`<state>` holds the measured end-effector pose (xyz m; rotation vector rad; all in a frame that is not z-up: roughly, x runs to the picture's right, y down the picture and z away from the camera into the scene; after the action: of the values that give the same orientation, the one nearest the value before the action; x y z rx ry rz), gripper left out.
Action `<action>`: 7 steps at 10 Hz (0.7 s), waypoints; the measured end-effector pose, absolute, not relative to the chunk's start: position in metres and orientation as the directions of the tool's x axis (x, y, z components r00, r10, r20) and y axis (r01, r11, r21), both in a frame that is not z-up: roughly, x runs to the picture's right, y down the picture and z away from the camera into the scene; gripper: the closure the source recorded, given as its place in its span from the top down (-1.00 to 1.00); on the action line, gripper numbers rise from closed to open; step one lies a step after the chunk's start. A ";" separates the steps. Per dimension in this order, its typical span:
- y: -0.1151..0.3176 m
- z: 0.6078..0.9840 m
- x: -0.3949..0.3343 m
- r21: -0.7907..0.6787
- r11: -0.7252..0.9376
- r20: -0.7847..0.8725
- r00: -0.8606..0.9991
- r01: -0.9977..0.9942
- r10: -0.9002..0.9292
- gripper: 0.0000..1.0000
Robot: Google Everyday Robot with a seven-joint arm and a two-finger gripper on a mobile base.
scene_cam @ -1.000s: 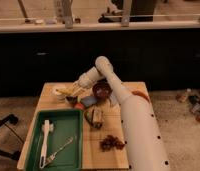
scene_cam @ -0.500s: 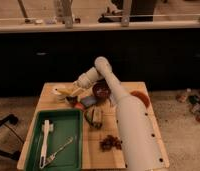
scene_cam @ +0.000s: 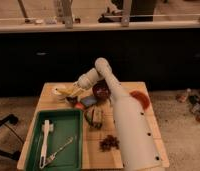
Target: Place banana in metal cup
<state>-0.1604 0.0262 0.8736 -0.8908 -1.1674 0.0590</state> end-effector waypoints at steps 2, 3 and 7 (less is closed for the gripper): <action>0.027 0.875 -0.160 -0.637 0.664 0.765 0.427 0.392 0.482 -0.96; 0.027 0.875 -0.160 -0.639 0.662 0.764 0.425 0.392 0.485 -0.96; 0.027 0.877 -0.160 -0.647 0.659 0.759 0.408 0.385 0.507 -0.96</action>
<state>-0.1596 0.0272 0.8775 -0.9045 -1.1935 0.0917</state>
